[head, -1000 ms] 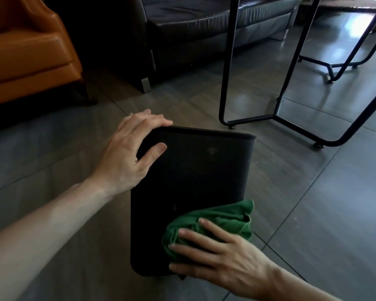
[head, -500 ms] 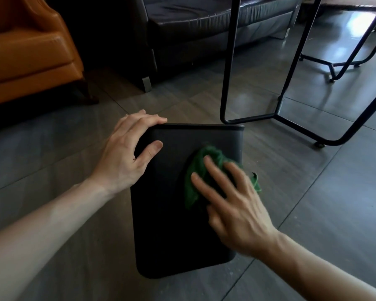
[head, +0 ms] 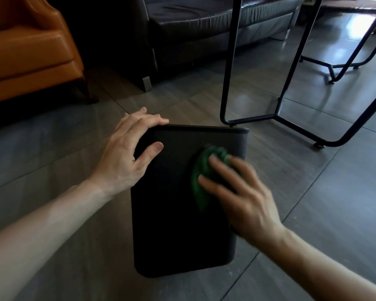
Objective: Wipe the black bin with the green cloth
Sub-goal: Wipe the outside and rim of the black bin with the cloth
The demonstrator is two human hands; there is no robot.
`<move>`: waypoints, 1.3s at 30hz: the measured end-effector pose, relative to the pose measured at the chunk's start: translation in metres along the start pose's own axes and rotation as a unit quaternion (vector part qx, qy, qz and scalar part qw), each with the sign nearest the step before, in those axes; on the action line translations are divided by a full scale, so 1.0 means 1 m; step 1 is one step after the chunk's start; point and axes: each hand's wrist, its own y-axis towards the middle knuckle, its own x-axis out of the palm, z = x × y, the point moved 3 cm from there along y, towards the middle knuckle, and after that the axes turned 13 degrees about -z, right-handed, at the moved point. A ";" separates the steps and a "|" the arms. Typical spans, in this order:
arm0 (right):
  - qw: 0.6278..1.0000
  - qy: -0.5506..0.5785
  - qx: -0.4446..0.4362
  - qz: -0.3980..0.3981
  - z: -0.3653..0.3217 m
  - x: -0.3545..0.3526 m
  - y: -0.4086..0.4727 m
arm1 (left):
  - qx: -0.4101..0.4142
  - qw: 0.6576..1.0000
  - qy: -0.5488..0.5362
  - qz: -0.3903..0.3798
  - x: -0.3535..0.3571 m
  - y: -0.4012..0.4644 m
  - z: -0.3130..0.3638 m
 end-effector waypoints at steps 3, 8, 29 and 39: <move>0.991 0.035 0.121 0.033 0.021 -0.014 0.021 | 0.005 1.000 -0.002 0.003 0.003 0.003 0.003; 0.999 0.024 -0.006 -0.043 -0.025 0.011 -0.001 | 0.000 1.000 0.006 0.010 0.003 0.002 0.003; 0.983 -0.046 -0.169 -0.054 -0.052 0.014 -0.009 | 0.007 1.000 -0.001 0.004 -0.001 -0.005 0.004; 0.993 -0.029 -0.110 -0.032 -0.018 -0.004 0.019 | 0.009 1.000 -0.004 0.000 -0.003 -0.009 0.001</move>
